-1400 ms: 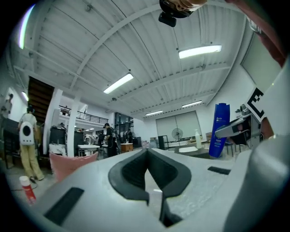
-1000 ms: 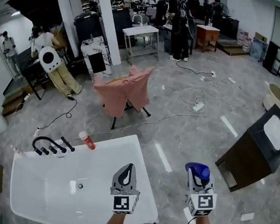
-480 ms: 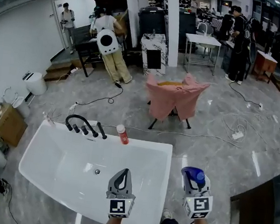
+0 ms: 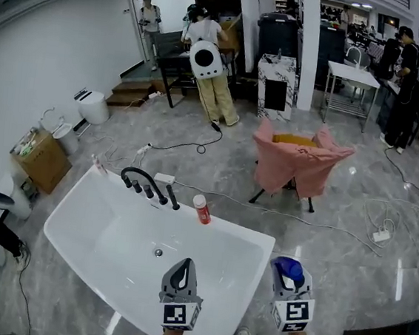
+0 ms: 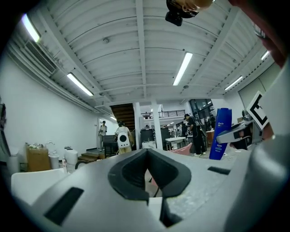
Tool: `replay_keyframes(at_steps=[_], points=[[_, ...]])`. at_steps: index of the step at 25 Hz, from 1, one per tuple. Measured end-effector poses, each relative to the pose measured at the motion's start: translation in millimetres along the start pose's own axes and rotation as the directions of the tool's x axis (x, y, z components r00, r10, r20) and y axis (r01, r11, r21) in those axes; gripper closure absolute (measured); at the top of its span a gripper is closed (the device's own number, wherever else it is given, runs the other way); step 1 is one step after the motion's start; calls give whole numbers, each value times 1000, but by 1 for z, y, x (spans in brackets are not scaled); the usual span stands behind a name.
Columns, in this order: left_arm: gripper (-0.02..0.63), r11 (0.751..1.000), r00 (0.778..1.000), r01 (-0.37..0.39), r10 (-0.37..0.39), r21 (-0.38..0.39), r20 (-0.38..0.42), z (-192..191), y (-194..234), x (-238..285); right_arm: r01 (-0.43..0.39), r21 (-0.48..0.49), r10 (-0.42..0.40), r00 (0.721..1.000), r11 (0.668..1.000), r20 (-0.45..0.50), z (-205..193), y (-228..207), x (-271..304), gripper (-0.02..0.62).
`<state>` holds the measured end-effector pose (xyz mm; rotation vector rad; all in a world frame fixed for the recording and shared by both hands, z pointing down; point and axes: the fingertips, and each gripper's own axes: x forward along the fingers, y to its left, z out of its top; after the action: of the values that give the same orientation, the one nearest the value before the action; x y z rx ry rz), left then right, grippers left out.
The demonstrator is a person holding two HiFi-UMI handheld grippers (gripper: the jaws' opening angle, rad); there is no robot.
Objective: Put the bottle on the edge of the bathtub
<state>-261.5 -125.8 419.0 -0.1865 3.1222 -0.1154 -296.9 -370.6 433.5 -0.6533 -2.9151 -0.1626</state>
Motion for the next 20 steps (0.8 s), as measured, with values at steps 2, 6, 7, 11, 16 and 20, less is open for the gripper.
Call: replay_keyframes(at_steps=[2,6,7,11,16,20], points=[[601,1000,1000,-24,24,6,-4,-5,-2,4,-27,7,27,1000,1000,-7,-7,-2,10,446],[601,997,997,-71,71,8,-27,-14,-8,-3,-97,25,97,995,995,-37,-26,3,21,446],[601,997,996,-81,81,8,-32,-16,-7,-6,-112,29,113,993,993,-45,-30,7,23,446],[601,994,993,-107,108,19,-43,-27,4,-20,-158,36,160,985,987,-71,-43,32,33,446],[601,992,992,-126,126,10,-11,-28,30,-43,-188,19,189,978,982,-93,-48,75,39,446],[601,993,993,-114,114,21,4,-39,57,-72,-191,-14,188,976,982,-107,-52,116,31,446]])
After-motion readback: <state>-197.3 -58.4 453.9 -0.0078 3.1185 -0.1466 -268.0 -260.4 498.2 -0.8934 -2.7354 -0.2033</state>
